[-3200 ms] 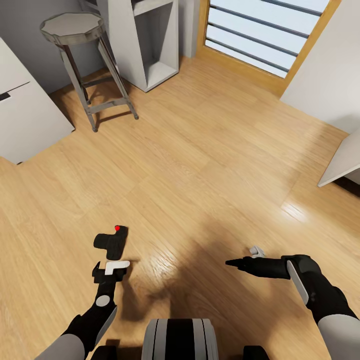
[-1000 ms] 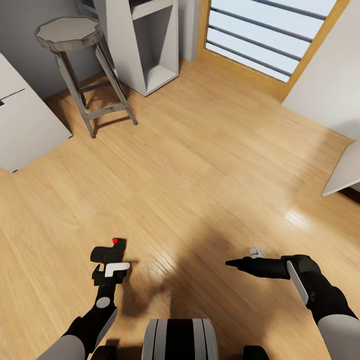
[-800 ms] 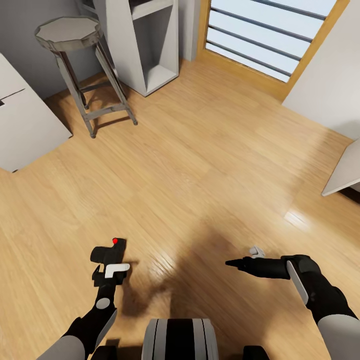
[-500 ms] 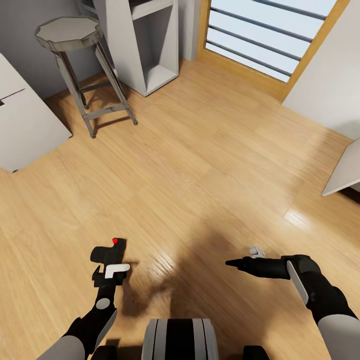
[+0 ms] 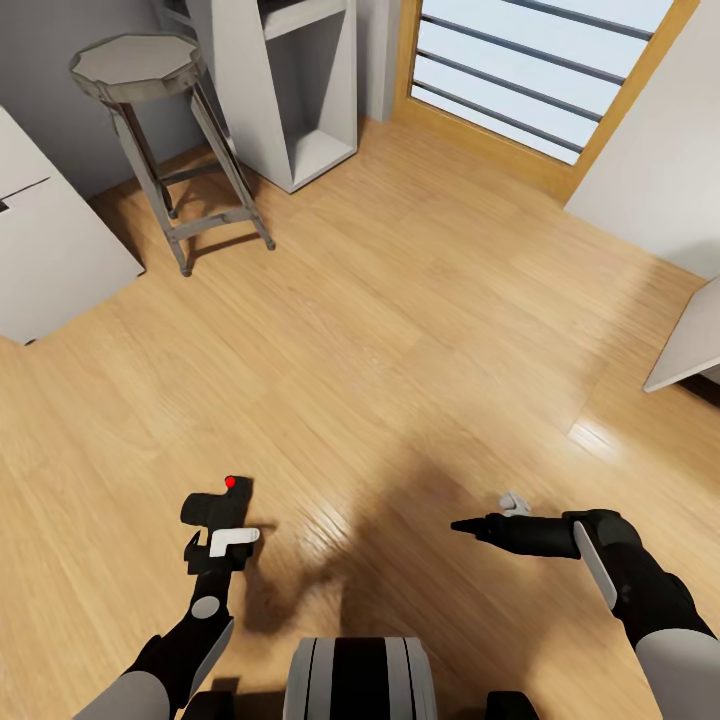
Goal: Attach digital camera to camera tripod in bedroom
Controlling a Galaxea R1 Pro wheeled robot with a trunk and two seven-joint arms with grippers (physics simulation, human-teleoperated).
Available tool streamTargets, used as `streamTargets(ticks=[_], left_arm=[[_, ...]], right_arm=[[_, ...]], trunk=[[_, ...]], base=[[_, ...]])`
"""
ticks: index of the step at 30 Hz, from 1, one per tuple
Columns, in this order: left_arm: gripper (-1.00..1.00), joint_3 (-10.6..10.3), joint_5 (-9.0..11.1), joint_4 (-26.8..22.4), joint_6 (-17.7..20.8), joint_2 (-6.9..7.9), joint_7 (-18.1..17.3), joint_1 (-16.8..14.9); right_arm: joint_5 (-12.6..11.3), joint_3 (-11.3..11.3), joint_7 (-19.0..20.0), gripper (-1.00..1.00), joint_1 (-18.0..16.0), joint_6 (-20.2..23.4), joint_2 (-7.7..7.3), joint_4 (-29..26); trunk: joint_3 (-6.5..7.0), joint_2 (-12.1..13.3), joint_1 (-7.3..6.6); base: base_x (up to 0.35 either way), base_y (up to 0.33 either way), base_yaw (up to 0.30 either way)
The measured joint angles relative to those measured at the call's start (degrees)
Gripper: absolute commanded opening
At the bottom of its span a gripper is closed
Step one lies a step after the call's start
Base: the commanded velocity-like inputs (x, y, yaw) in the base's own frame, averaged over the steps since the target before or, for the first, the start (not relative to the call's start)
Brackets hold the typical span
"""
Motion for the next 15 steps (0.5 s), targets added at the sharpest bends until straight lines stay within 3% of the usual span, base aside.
streamTargets(ticks=[3,4,15], left_arm=[[1.00,0.0,0.0,0.0,0.0,-0.02,0.0,0.0],[-1.00,0.0,0.0,0.0,0.0,-0.01,0.0,0.0],[-1.00,0.1,0.4,0.1,0.0,0.03,-0.9,0.0]], right_arm=[[0.0,0.0,0.0,1.00,0.0,0.0,0.01,0.0],[0.0,0.0,0.0,1.00,0.0,0.0,0.01,0.0],[0.0,0.0,0.0,1.00,0.0,0.0,0.01,0.0]], trunk=[[0.00,0.0,0.00],[0.00,0.0,0.00],[0.00,0.0,0.00]], base=[[0.000,0.000,0.000],[0.000,0.000,0.000],[0.000,0.000,0.000]])
